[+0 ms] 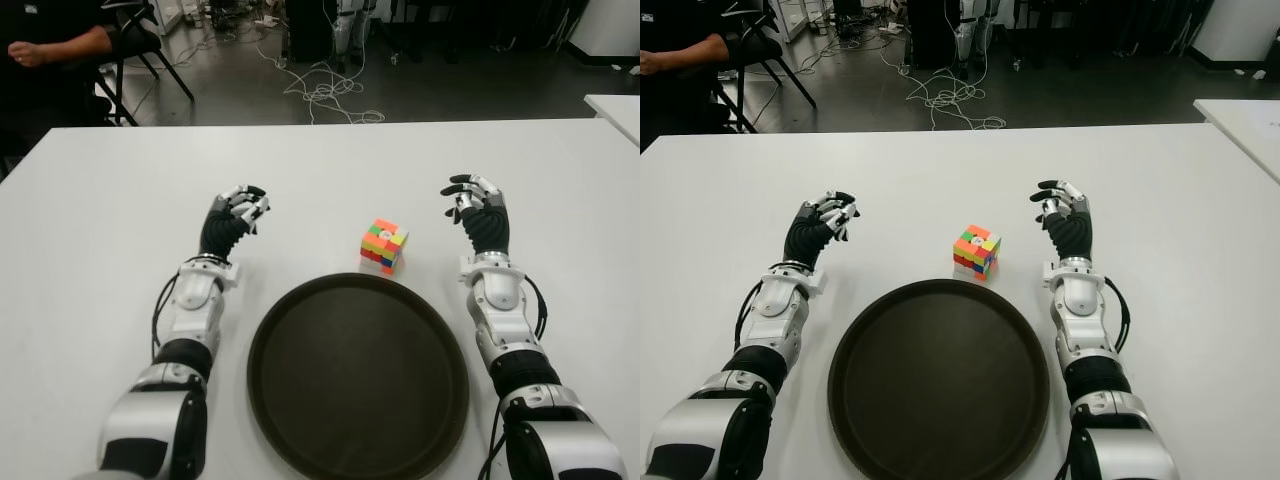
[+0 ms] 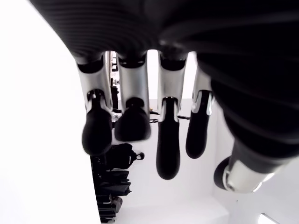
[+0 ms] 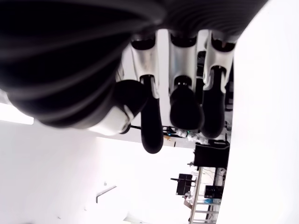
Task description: Pick up the Rubik's Cube and put it in the plate
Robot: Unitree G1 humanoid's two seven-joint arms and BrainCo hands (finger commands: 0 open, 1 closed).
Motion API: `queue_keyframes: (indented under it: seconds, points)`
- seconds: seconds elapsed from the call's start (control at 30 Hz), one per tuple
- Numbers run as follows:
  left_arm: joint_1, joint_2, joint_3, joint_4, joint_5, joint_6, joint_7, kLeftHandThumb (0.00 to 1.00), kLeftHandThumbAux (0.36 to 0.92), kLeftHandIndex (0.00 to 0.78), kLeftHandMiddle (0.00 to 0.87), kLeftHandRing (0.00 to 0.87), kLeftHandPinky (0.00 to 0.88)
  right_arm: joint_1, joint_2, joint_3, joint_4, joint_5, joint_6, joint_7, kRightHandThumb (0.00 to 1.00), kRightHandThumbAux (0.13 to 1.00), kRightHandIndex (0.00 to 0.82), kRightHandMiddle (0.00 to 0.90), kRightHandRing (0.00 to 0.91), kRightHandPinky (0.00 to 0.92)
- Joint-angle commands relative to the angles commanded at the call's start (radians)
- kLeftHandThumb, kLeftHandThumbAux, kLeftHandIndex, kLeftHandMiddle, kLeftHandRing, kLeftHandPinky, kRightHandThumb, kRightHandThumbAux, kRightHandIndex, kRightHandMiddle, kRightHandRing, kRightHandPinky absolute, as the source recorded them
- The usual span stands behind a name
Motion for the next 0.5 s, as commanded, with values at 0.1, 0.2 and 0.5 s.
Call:
queue_keyframes:
  seconds: [0.1,0.2,0.5]
  points:
    - [0.001,-0.001,0.0,0.0,0.002,-0.007,0.002,0.857,0.66,0.415,0.538,0.805,0.818,0.002,-0.002,-0.002,-0.009,0.002,0.021,0.009,0.852,0.679,0.407,0.499,0.769,0.781]
    - [0.001,-0.001,-0.001,0.0,0.004,-0.011,0.005,0.857,0.661,0.415,0.537,0.805,0.819,0.004,-0.002,-0.003,-0.017,0.003,0.036,0.016,0.853,0.679,0.407,0.499,0.768,0.781]
    - [0.001,0.001,-0.004,-0.004,0.007,0.0,0.003,0.857,0.659,0.418,0.54,0.805,0.819,0.01,-0.007,-0.004,-0.033,0.015,0.061,0.056,0.853,0.679,0.408,0.498,0.763,0.776]
